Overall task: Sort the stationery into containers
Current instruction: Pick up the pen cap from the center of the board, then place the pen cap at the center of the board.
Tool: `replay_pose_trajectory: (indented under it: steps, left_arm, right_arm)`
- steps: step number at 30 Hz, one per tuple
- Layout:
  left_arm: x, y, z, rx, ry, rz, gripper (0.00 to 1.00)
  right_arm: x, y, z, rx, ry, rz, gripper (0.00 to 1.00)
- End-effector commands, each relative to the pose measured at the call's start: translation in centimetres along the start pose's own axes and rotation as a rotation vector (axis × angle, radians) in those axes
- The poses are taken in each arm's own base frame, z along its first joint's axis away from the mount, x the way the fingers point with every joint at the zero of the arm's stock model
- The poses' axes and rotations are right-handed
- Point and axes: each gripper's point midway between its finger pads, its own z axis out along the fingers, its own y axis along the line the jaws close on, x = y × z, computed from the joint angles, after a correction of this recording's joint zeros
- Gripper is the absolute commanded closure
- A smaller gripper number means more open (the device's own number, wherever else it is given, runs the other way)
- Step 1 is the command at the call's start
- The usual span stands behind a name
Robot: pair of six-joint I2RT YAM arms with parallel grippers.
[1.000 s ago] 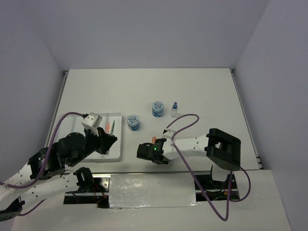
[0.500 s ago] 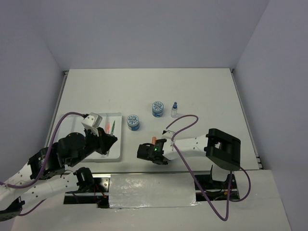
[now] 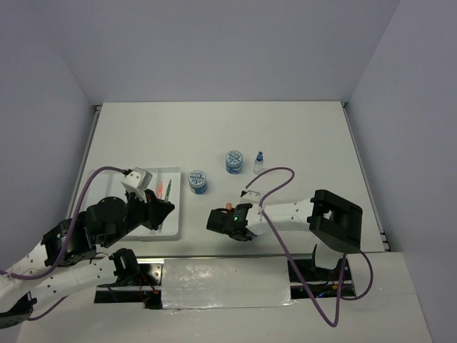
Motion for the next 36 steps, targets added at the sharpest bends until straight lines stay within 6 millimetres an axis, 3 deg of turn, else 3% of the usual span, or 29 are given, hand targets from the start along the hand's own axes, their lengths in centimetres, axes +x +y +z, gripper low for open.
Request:
replay_pose_trajectory:
  steps: [1, 5, 11, 13, 14, 15, 17, 20, 23, 25, 26, 29, 34, 36]
  left_arm:
    - [-1.0, -0.6, -0.1, 0.033, -0.043, 0.005, 1.00]
    - [-1.0, -0.6, -0.2, 0.036, -0.045, 0.005, 1.00]
    - [-1.0, -0.6, -0.3, 0.037, -0.047, 0.003, 1.00]
    - [-1.1, -0.5, -0.5, 0.035, -0.052, 0.000, 1.00]
    - [-1.2, -0.4, -0.5, 0.032, -0.054, -0.002, 1.00]
    - [-1.4, -0.3, -0.6, 0.023, -0.064, -0.007, 1.00]
    - [-1.7, 0.2, -1.0, 0.003, -0.081, -0.029, 1.00]
    - [-2.4, 2.2, -2.0, -0.084, -0.135, -0.086, 1.00]
    - [-3.2, 3.4, -3.2, -0.114, -0.199, -0.128, 1.00]
    - [-3.5, 3.6, -3.7, -0.106, -0.224, -0.142, 1.00]
    - [-3.6, 3.7, -3.9, -0.105, -0.231, -0.148, 1.00]
    - [-3.9, 4.1, -4.5, -0.110, -0.254, -0.164, 1.00]
    - [-4.3, 4.6, -5.3, -0.109, -0.291, -0.186, 1.00]
    - [-4.4, 4.6, -5.5, -0.104, -0.300, -0.190, 1.00]
  right_arm:
    - [-0.7, 0.4, 1.0, -0.002, -0.041, -0.028, 0.78]
    - [-0.8, 0.7, 0.7, -0.022, -0.043, -0.069, 0.86]
    - [-2.7, 1.7, -0.8, -0.131, -0.107, -0.275, 0.90]
    - [-3.3, 3.6, -1.8, -0.247, -0.136, -0.324, 0.90]
    - [-3.1, 3.8, -2.8, -0.332, -0.129, -0.454, 0.92]
    - [-3.2, 5.3, -3.9, -0.425, -0.149, -0.488, 0.92]
    - [-3.6, 5.9, -5.8, -0.545, -0.186, -0.630, 0.92]
    - [-2.6, 7.4, -8.8, -0.751, -0.192, -0.829, 0.92]
    - [-2.5, 8.9, -10.0, -0.862, -0.251, -1.033, 0.92]
    - [-2.4, 9.3, -10.0, -0.860, -0.252, -1.148, 0.93]
    - [-2.9, 10.6, -10.0, -0.856, -0.289, -1.258, 0.94]
    - [-3.2, 12.0, -8.1, -0.799, -0.275, -1.451, 0.94]
    - [-1.0, 11.8, -4.5, -0.876, -0.028, -1.704, 0.94]
    - [-1.4, 11.0, -3.1, -0.854, 0.024, -1.741, 0.94]
